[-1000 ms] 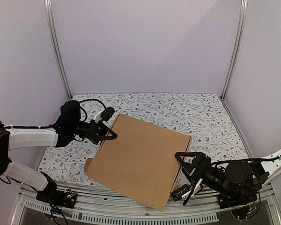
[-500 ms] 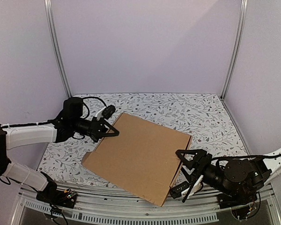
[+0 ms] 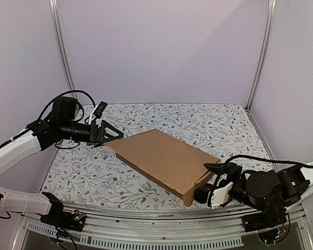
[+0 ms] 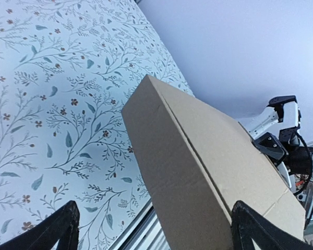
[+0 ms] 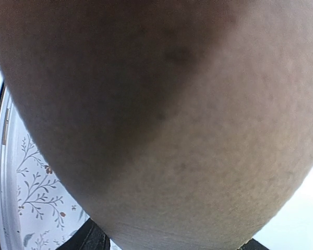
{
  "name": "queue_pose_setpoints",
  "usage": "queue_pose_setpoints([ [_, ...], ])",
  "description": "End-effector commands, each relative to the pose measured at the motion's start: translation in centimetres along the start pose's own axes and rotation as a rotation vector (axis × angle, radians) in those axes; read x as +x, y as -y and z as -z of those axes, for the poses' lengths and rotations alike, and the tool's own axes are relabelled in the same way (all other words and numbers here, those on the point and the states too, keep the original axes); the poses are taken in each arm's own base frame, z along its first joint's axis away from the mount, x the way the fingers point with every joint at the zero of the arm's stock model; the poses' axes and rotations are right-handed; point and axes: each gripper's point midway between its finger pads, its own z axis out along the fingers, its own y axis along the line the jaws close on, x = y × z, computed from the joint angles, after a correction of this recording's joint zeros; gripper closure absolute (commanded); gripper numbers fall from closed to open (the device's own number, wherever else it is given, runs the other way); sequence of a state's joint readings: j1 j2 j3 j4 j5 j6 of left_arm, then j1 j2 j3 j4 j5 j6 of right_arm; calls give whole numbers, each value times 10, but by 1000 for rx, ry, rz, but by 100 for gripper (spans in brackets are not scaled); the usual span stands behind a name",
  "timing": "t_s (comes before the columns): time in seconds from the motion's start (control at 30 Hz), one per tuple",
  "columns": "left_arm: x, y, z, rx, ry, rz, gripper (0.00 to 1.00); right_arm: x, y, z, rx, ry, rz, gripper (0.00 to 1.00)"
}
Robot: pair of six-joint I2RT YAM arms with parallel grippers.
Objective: Fold the paper box
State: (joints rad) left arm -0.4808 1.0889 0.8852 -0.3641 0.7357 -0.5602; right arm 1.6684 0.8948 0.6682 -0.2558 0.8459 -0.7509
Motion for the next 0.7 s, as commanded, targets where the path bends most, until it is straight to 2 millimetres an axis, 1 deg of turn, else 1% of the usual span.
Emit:
queue_pose_setpoints([
  [0.0,-2,-27,24,-228,58,-53,1,5,-5,-6,-82,6,-275,48],
  [0.1,-5,-26,37,-266,108,-86,1,9,-14,-16,-175,13,-383,49],
  [0.27,-3,-27,47,-291,159,-97,1,17,-22,-30,-305,54,-590,49],
  [0.43,-3,-27,58,-313,220,-107,0,19,-20,-46,-337,76,-717,49],
  [0.53,-3,-26,61,-310,245,-110,0,10,-20,-52,-339,142,-807,49],
  [0.67,-2,-29,62,-316,259,-108,0,5,-23,-54,-362,216,-884,49],
])
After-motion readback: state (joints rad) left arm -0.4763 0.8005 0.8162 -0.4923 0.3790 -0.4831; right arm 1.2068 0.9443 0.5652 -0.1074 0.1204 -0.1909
